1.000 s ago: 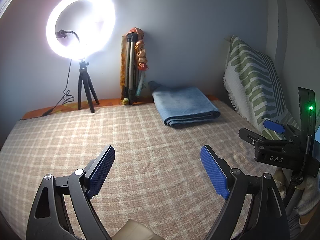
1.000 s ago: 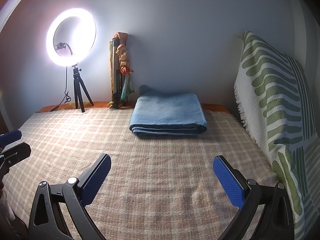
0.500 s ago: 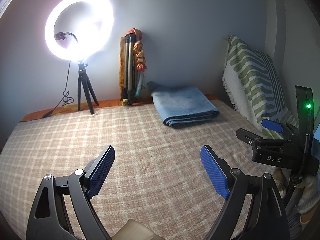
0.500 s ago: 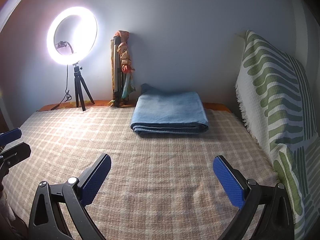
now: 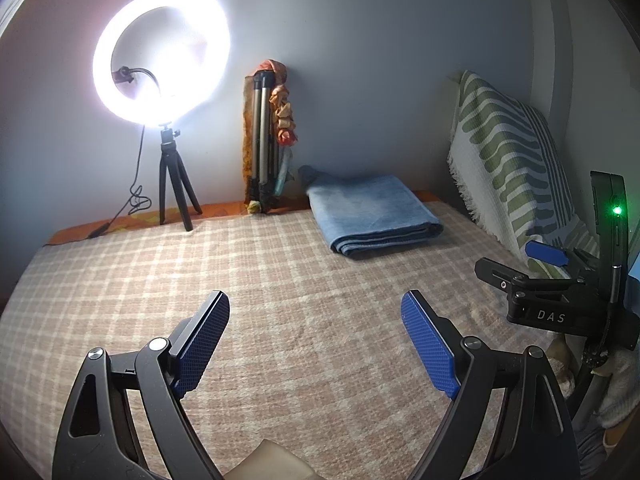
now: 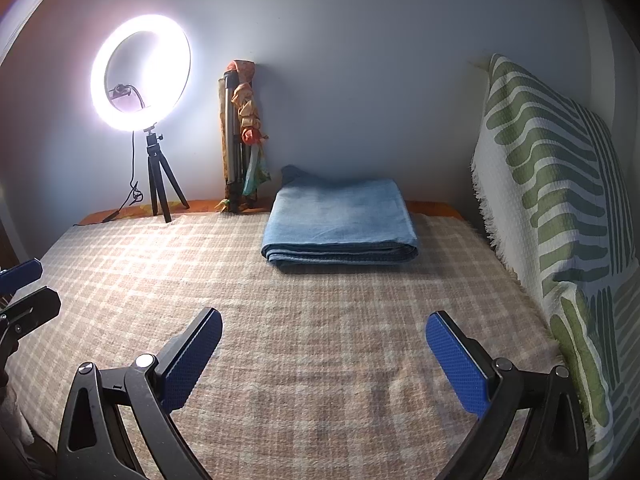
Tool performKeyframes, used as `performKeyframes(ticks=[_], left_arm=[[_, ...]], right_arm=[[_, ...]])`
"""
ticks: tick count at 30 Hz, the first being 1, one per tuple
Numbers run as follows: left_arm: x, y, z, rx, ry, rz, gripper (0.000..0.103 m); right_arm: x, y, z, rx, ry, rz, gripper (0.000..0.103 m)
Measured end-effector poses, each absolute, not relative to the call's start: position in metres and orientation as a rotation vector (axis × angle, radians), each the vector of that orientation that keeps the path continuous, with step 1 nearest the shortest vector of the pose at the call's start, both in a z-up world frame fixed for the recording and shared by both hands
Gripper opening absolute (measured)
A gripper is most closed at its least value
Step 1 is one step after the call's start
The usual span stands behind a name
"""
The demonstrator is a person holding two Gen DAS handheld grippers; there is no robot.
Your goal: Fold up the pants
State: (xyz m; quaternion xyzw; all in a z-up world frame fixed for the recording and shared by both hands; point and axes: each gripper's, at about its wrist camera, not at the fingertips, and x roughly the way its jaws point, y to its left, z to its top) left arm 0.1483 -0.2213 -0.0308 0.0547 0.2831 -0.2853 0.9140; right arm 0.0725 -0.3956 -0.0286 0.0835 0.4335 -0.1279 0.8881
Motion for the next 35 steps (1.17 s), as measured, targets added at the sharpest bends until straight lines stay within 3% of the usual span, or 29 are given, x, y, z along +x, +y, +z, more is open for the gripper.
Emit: performKeyframes(ticks=[2, 35], left_arm=[[0.1479, -0.2218, -0.0308, 0.118, 0.576, -0.585, 0.102], [0.143, -0.2236, -0.0281, 0.136, 0.558, -0.568, 0.102]], right_arm=[[0.0735, -0.3947, -0.0296, 0.171, 0.903, -0.264, 0.103], [0.0732, -0.3911, -0.0298, 0.171, 0.907, -0.264, 0.103]])
